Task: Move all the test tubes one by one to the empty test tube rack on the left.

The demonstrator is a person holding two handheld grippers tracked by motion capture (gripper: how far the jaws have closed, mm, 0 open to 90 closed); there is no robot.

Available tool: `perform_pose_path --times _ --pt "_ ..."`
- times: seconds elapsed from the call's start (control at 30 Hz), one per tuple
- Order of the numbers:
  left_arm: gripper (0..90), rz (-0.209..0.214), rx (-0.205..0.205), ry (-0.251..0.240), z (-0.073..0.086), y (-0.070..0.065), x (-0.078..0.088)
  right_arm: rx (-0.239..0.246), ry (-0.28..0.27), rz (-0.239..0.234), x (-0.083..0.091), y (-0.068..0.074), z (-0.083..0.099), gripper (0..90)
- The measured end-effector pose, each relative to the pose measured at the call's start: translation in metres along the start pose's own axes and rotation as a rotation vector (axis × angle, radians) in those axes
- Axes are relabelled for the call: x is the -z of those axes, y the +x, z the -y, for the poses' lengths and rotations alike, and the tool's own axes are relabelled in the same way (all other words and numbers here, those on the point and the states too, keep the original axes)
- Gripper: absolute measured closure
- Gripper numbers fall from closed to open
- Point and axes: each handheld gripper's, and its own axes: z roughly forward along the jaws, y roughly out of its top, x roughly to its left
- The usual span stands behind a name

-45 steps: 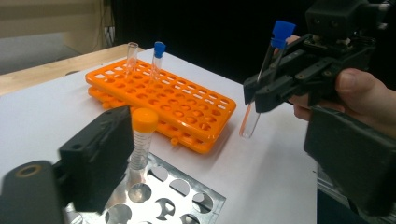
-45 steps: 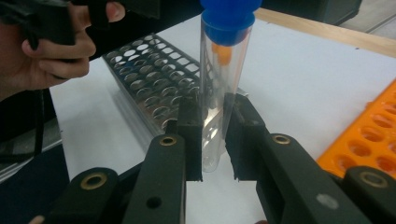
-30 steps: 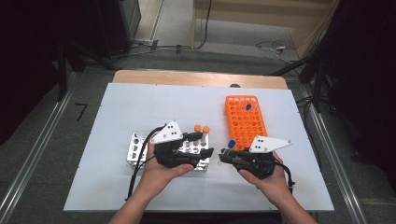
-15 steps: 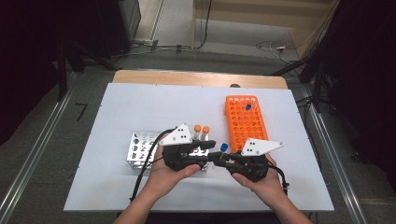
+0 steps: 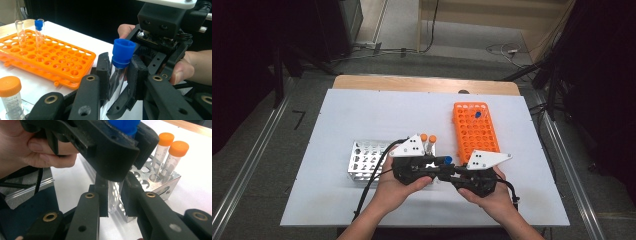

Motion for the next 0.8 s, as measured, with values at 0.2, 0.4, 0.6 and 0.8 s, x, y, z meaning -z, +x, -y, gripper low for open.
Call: perform_pose_path --times 0.2,0.4,0.6,0.8 --pt "76.9 -0.029 -0.006 0.004 -0.001 0.003 0.001 -0.013 0.001 0.009 0.000 -0.003 0.001 73.7" --pt "77.0 -0.045 -0.003 -0.005 -0.001 0.006 0.003 -0.005 -0.006 -0.007 0.002 -0.006 0.003 51.6" --pt "77.0 -0.074 0.003 -0.025 -0.003 0.010 0.009 -0.026 -0.019 0.000 0.007 -0.014 0.006 28.8" --pt "77.0 -0.111 0.008 -0.038 -0.005 0.017 0.017 -0.035 -0.024 0.017 0.013 -0.021 0.007 1.6"
